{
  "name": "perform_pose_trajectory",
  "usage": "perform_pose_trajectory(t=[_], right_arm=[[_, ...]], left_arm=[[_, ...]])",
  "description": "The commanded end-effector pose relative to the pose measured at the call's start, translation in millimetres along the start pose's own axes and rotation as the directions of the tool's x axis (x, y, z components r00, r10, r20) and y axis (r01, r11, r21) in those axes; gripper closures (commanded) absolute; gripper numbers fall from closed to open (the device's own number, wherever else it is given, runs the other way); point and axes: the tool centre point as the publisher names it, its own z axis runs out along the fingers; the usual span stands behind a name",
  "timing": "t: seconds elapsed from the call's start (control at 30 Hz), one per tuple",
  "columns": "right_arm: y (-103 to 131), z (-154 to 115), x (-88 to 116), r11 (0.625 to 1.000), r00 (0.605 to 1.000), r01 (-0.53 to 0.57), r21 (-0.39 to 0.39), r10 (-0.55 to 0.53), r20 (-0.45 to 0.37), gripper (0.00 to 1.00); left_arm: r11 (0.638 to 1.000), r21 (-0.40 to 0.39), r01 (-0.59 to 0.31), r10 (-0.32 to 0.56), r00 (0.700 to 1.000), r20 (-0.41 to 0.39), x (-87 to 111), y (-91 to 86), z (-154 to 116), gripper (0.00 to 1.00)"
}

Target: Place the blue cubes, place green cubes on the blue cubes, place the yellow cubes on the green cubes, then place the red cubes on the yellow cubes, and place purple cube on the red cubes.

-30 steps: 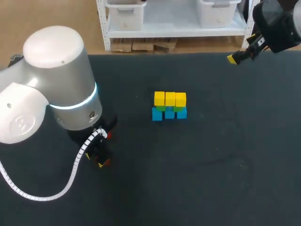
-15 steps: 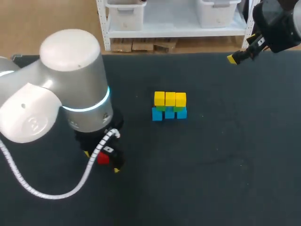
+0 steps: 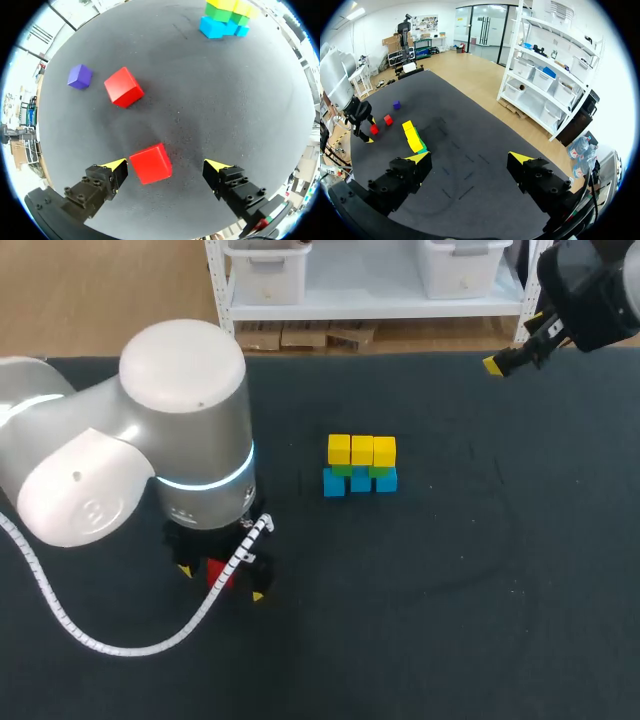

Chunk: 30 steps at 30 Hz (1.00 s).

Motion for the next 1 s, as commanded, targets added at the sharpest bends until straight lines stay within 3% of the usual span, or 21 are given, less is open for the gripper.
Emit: perform_pose_trajectory(t=[0.03,0.07,0.23,0.27,0.3,0.33,0.47,0.57,0.73,1.0], right_arm=[[1,0,0,1.0,1.0,-0.001,0.002,0.001,0.0,0.0],[1,0,0,1.0,1.0,-0.001,0.002,0.001,0.0,0.0],[1,0,0,1.0,1.0,-0.001,0.002,0.001,0.0,0.0],[1,0,0,1.0,1.0,-0.001,0.002,0.001,0.0,0.0],[1,0,0,1.0,1.0,-0.001,0.002,0.001,0.0,0.0],[1,0,0,1.0,1.0,-0.001,0.002,0.001,0.0,0.0],[1,0,0,1.0,1.0,-0.001,0.002,0.001,0.0,0.0],[1,0,0,1.0,1.0,-0.001,0.002,0.001,0.0,0.0],[1,0,0,1.0,1.0,-0.001,0.002,0.001,0.0,0.0],[1,0,0,1.0,1.0,-0.001,0.002,0.001,0.0,0.0]], left_arm=[[1.0,0.007,0.01,-0.01,1.0,0.008,4.2,6.9,0,0.03],[1.0,0.006,0.012,-0.012,1.0,0.009,4.7,8.3,0,0.08],[0.999,0.022,0.038,-0.039,0.998,0.044,4.9,15.3,2,0.09],[0.998,0.038,0.048,-0.05,0.997,0.055,4.6,17.3,3,0.13],[0.997,0.043,0.057,-0.06,0.996,0.062,4.9,18.3,3,0.27],[0.998,0.039,0.056,-0.058,0.996,0.06,4.8,18.8,3,0.31],[0.996,0.039,0.076,-0.078,0.994,0.072,3.0,20.1,3,0.31],[0.996,0.027,0.09,-0.091,0.993,0.07,2.2,20.8,3,0.38],[0.996,0.023,0.083,-0.085,0.993,0.079,-1.6,21.1,2,0.33],[0.997,0.017,0.076,-0.078,0.994,0.078,-5.8,21.6,1,0.6]])
